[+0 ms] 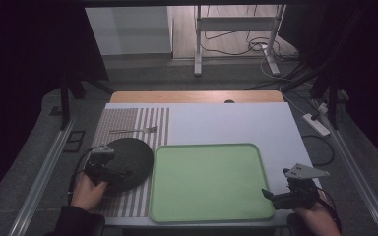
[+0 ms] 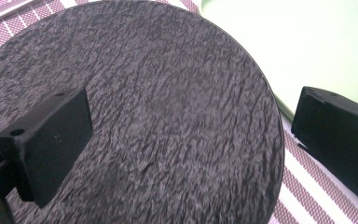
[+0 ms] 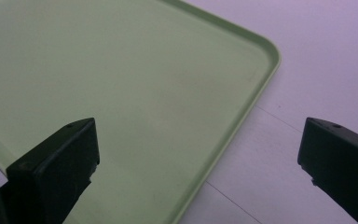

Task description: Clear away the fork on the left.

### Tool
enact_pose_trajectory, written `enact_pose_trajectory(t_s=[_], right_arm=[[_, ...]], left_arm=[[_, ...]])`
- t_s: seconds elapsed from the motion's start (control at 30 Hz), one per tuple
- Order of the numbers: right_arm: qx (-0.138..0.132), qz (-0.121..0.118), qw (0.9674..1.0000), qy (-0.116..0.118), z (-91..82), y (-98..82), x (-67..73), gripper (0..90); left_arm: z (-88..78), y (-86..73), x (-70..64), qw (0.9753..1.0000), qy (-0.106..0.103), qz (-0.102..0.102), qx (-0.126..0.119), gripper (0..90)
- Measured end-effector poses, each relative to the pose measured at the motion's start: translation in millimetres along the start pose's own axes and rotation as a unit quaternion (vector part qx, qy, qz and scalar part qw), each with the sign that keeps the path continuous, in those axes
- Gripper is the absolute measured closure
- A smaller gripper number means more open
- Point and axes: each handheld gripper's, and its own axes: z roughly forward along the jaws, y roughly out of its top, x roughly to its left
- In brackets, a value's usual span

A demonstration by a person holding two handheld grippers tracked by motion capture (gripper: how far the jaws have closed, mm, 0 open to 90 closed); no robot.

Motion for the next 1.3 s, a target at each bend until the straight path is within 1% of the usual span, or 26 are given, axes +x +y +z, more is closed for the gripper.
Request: enact_pose_trajectory(t_s=[0.13,0.33,0.6,0.73,0.87,1.0,1.1,1.3], right_arm=[[0.0,0.0,1.0,0.0,0.1,0.0,-0.1,0.0],[0.0,0.001,1.0,0.0,0.5,0.0,-0.2,0.0],[0.002,0.001,1.0,-0.001,0.6,0.2,-0.1,0.0],[0.003,0.0,1.0,-0.002,0.9,0.3,0.1,0.0],[0.003,0.0,1.0,-0.001,1.1,0.2,0.2,0.0],[0.003,-0.001,1.0,-0.001,1.2,0.2,0.2,0.0],[0.004,-0.002,1.0,-0.001,1.4,0.3,0.3,0.0],[0.005,-0.001,1.0,0.0,1.6,0.3,0.3,0.0]], left_arm=[[3.4,5.3,5.5,1.0,0.004,-0.004,0.007,0.0],[10.3,13.2,14.3,0.9999,0.003,-0.011,0.013,0.0],[21.7,27.7,22.5,0.9998,0.006,-0.008,0.014,0.0],[27.9,34.6,25.6,0.9997,0.016,-0.004,0.018,0.0],[33.1,40.2,27.8,0.9994,0.024,-0.006,0.024,0.0],[38.1,44.8,32.6,0.9993,0.024,-0.008,0.029,0.0],[40.4,47.6,37.0,0.9991,0.029,-0.011,0.03,0.0],[43.8,54.6,50.1,0.9991,0.028,-0.023,0.024,0.0]])
